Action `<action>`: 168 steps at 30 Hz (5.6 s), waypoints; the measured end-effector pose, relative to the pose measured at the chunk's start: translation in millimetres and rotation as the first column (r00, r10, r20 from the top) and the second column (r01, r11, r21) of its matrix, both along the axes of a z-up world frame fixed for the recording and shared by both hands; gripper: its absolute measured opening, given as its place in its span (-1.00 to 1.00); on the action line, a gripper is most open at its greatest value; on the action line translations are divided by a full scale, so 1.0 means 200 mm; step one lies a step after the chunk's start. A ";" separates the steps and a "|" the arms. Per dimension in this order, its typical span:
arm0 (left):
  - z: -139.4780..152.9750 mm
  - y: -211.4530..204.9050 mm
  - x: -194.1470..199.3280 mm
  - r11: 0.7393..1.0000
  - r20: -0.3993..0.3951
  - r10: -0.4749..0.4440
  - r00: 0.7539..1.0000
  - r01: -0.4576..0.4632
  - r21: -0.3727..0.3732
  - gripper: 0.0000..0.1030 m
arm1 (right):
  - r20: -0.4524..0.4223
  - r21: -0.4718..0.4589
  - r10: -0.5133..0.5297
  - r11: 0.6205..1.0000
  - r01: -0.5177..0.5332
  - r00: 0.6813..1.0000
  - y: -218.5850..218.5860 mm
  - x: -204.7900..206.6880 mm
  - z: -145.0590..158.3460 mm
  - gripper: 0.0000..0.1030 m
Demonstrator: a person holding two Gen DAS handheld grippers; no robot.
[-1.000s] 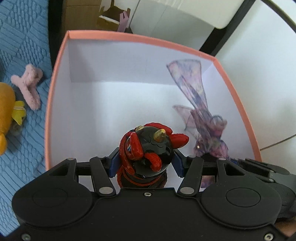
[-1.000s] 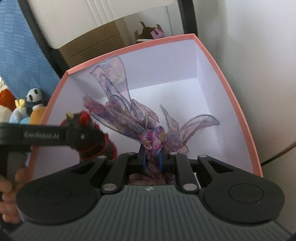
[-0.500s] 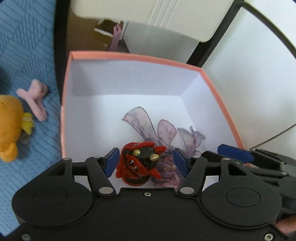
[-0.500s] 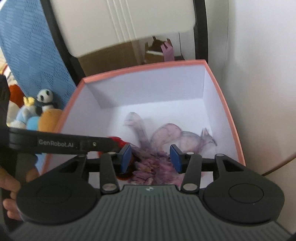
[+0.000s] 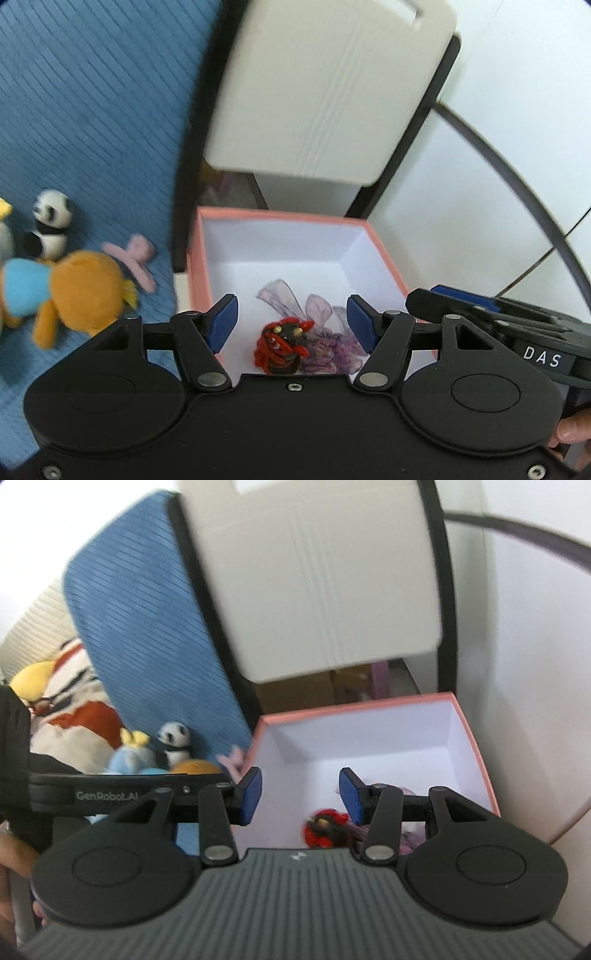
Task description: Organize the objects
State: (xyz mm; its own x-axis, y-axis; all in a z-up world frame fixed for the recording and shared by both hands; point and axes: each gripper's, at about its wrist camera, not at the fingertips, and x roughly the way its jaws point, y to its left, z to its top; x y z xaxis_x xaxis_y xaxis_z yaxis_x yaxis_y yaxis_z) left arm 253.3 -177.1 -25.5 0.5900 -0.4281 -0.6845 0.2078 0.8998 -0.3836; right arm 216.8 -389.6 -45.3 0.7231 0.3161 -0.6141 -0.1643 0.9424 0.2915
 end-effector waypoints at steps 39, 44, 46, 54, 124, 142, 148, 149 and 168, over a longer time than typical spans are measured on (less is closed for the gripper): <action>0.24 0.72 -0.81 0.988 0.216 0.152 0.965 -0.153 -0.012 0.66 | 0.017 0.002 0.137 0.991 -0.137 0.990 0.66 -0.49 0.08 -0.01; 0.22 0.76 -0.84 0.987 0.218 0.155 0.964 -0.161 0.011 0.74 | 0.018 -0.003 0.130 0.992 -0.130 0.991 0.71 -0.49 0.06 0.22; 0.20 0.78 -0.85 0.985 0.217 0.162 0.963 -0.170 0.014 0.76 | 0.022 -0.004 0.132 0.991 -0.132 0.991 0.72 -0.49 0.05 0.26; 0.17 0.85 -0.87 0.978 0.236 0.202 0.951 -0.207 -0.002 0.78 | 0.002 -0.020 0.154 0.988 -0.154 0.988 0.79 -0.47 0.01 0.26; -0.73 1.07 0.39 0.944 0.098 0.312 0.945 -0.320 0.075 0.99 | -0.108 -0.133 0.108 0.983 -0.122 0.988 1.18 0.29 -0.61 0.00; -0.89 1.08 0.75 0.926 -0.017 0.334 0.943 -0.324 0.191 0.94 | -0.126 -0.129 0.034 0.990 -0.050 0.991 1.17 0.80 -0.73 -0.09; -0.92 1.09 0.83 0.934 -0.038 0.315 0.948 -0.302 0.192 0.86 | -0.138 -0.164 0.032 0.985 -0.055 0.990 1.20 0.92 -0.77 -0.09; -0.92 1.09 0.84 0.930 -0.035 0.314 0.949 -0.300 0.211 0.86 | -0.140 -0.160 0.027 0.986 -0.050 0.990 1.20 0.93 -0.77 -0.09; -0.98 1.06 0.96 0.917 -0.002 0.281 0.960 -0.268 0.295 -0.10 | -0.259 -0.001 -0.169 0.985 0.174 0.951 1.10 1.11 -0.89 -0.06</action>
State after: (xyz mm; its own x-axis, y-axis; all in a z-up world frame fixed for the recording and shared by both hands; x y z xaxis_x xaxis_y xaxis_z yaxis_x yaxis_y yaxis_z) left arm 444.8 35.4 -221.5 0.6228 -0.0339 -0.7817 -0.0740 0.9920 -0.1020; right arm 438.4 -170.5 -223.8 0.5859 0.2162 -0.7810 0.0825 0.9428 0.3229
